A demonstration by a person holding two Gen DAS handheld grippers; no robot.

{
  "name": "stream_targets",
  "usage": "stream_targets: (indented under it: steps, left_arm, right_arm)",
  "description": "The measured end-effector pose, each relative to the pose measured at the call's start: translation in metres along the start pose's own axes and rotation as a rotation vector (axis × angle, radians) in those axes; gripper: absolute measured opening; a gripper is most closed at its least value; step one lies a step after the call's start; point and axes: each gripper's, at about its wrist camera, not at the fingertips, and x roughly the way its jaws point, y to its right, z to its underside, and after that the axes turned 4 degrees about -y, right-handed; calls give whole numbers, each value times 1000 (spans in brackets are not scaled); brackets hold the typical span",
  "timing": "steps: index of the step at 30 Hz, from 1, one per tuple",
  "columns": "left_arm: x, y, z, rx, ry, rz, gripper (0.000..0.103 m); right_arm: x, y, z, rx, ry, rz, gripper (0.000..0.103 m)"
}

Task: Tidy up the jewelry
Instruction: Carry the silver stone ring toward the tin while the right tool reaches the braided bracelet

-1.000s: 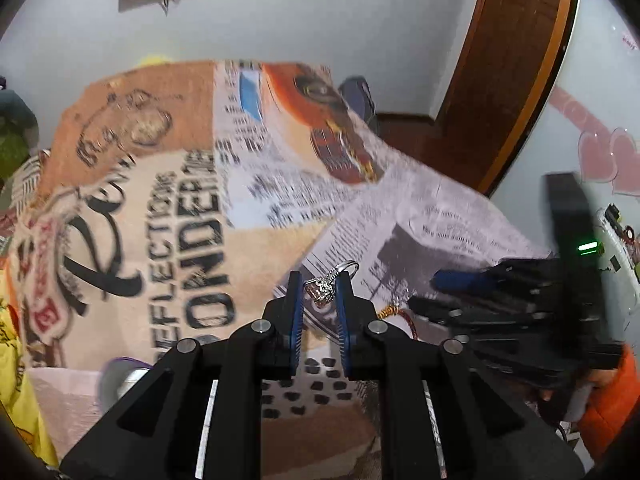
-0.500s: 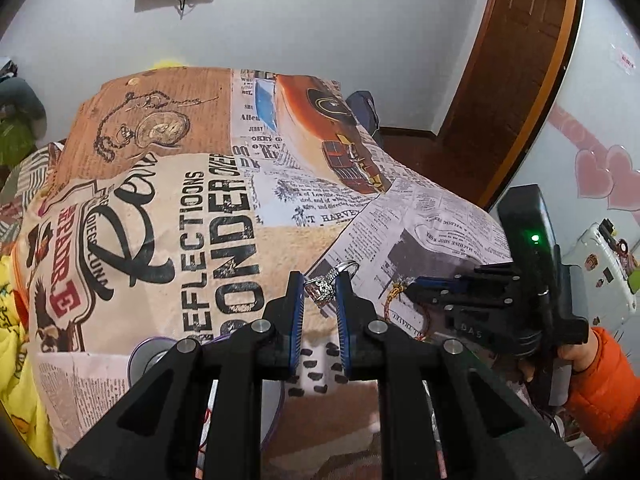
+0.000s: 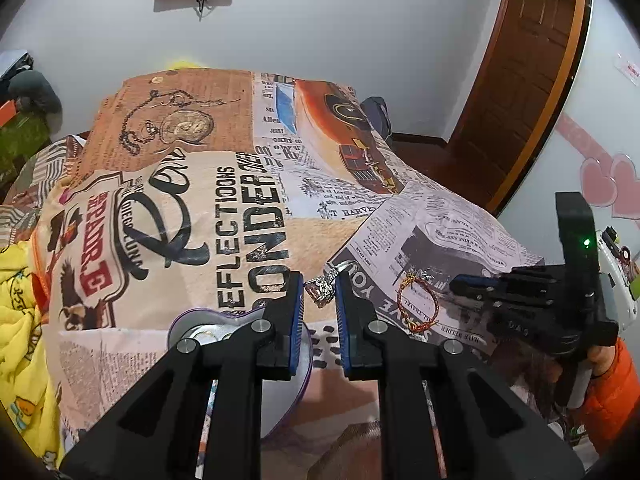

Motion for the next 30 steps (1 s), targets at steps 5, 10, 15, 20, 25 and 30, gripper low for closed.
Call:
stream_targets:
  steps: [5,10,15,20,25,30]
  left_arm:
    - [-10,-5,3,-15,12,-3,14]
    - [-18,-9,9,-8,14,-10,14]
    - [-19,-13,16,-14,4,-12,14]
    - [-19,-18,19,-27,-1,-9,14]
    - [-21,-22,20,-33,1,-15,14]
    - [-24,-27,22,-45,5,-20,14]
  right_arm:
    - [5,10,-6,71,-66,-49,7]
    - [9,-1,-1,85,-94,-129,10]
    - [12,-30,6,21,-112,-186,17]
    - [26,-46,15,-6,-150,-164,24]
    - [35,-44,18,22,-102,-154,24]
    - [34,-51,20,2,-76,-124,9]
